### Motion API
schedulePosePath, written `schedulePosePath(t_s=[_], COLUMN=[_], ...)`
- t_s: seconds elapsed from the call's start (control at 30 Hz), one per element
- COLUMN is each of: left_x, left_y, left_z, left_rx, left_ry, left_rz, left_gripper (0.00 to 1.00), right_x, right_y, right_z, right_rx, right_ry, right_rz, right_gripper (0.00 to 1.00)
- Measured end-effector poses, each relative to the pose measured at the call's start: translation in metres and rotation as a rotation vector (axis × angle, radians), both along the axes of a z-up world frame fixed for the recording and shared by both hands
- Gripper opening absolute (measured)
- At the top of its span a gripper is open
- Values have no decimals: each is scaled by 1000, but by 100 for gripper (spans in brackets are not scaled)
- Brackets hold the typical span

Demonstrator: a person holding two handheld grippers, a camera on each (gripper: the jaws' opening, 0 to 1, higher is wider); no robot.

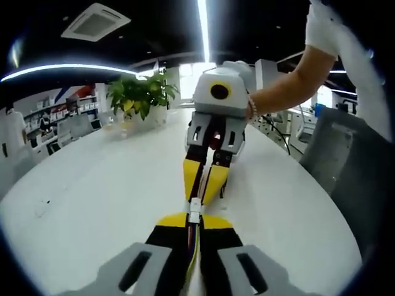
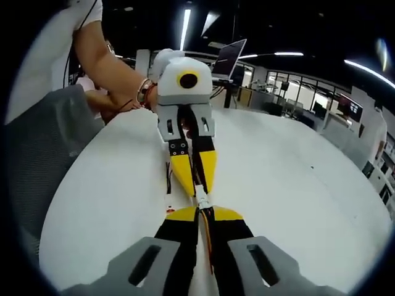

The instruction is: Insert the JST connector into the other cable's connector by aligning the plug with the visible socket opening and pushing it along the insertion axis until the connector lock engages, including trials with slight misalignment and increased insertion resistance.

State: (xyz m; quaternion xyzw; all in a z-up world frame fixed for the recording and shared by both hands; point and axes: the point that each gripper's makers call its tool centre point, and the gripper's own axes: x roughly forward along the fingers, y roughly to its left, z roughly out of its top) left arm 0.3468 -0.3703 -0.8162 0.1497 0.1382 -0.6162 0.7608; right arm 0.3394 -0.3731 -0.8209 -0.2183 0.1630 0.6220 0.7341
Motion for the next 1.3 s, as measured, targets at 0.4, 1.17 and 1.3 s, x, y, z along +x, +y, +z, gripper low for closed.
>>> schedulePosePath(t_s=[0.4,1.17,1.3], left_x=[3,20,25], left_y=[-1,-6,-5], left_z=[-2,-16,-21], left_rx=[5,26,27], left_ry=[4,38,55], left_rz=[3,37,57], left_gripper=[0,0,0], right_x=[2,19,23], right_y=[0,-6,-6], right_z=[-1,-16,-19], right_rx=[6,-6,-1], right_ry=[17,6,7], right_rz=[-22,-57,-70], right_gripper=[3,3,4])
